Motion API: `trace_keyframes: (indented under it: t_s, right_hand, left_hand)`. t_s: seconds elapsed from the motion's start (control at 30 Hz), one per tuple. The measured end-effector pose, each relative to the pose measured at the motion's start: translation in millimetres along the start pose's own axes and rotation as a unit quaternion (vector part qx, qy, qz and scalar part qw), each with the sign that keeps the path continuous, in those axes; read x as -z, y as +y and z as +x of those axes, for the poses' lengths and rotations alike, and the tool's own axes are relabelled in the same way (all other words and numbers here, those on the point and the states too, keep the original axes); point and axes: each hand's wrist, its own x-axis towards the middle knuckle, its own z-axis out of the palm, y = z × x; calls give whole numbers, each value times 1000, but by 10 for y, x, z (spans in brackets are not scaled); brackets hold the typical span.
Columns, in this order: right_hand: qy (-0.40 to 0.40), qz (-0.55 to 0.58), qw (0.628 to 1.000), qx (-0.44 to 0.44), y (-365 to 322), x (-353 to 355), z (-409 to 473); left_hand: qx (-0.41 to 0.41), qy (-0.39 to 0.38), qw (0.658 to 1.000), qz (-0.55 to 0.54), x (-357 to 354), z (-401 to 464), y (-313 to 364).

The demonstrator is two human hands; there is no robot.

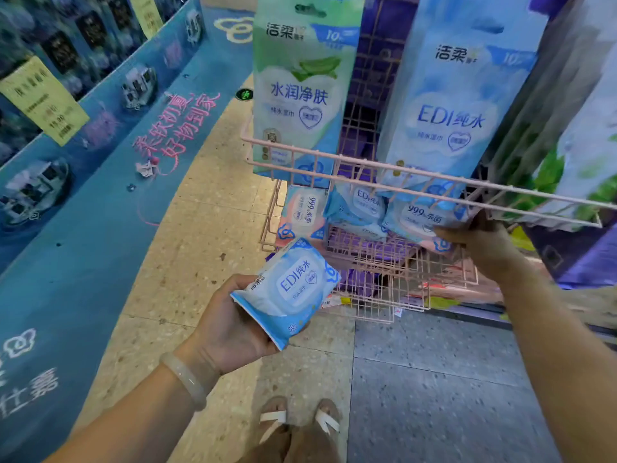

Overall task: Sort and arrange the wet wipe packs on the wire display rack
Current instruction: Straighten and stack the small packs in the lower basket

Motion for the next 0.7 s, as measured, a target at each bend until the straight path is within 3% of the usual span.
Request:
trace_keyframes:
  t_s: [0.1,0.17,0.23,0.3,0.37,0.43,0.47,0.53,0.57,0.67,0.7]
  right_hand:
    - [27,-260,965,-25,41,-26,168]
    - [25,-330,943,-20,36,-121,187]
    - [34,-275,961,6,4,-204,162]
    - [39,-120,992,19,22,-222,155]
    - [42,-58,997,41,54,-194,162]
    - [47,-120,990,64,83,-173,188]
    - [57,-209,974,59,90,-166,199]
    - [81,-393,915,37,84,-168,167]
    - [101,-430,896,39,62,-196,122]
    - [170,-375,902,130,-52,-489,-78]
    - [151,-334,917,161,-98,-649,-166]
  left_hand:
    - [19,0,1000,4,-41,54,-46]
    - [29,5,999,17,-65,80,-84]
    - [34,9,999,24,-81,100,-105]
    - [36,4,999,27,-96,106,-118]
    - [35,4,999,27,-105,107,-123]
    - [35,7,999,23,-107,114,-130]
    - [35,6,999,22,-108,118,-135]
    - [37,5,999,21,-113,123,-149]
    - [39,6,999,19,-114,123,-158]
    - [42,7,999,4,-98,114,-177]
    - [43,9,999,-1,-85,106,-177]
